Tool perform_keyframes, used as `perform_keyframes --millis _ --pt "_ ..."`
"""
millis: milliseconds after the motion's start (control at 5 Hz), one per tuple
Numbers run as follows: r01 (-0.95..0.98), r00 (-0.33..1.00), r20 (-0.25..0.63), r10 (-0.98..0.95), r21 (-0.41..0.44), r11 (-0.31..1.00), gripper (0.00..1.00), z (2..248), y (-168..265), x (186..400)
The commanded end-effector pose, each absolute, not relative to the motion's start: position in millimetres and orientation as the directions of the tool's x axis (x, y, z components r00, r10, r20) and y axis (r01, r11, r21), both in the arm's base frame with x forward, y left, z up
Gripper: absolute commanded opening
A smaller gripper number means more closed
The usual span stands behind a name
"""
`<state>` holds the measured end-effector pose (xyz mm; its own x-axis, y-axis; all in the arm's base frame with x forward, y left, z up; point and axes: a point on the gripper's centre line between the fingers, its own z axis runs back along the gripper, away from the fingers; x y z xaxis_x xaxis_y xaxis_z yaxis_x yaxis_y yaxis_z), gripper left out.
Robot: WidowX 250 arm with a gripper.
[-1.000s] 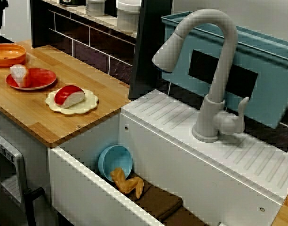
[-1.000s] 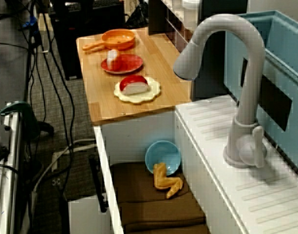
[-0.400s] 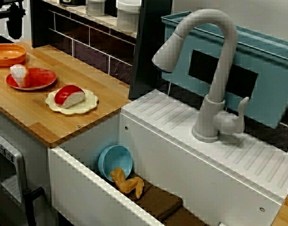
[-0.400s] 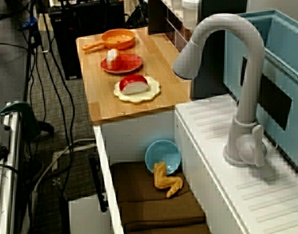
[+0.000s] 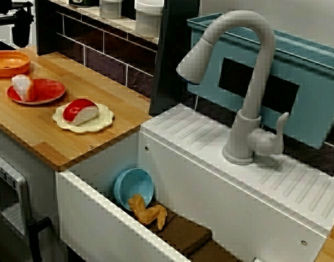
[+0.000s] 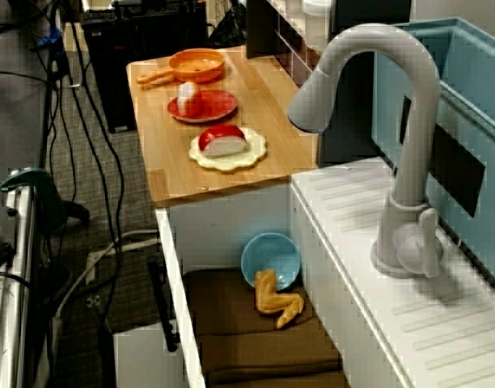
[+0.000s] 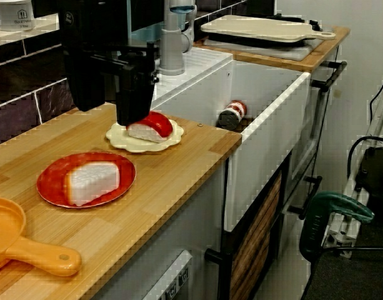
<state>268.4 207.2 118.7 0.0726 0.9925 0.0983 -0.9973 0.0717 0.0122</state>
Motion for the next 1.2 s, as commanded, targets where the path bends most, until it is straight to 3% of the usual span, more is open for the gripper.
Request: perform_keyframes --millis 0,1000 --pt "-0.998 0.038 0.149 0.988 -0.045 0.045 1.00 126 218 263" --pt "-0.983 0.105 0.189 0.976 -0.126 0.130 1.00 135 208 275"
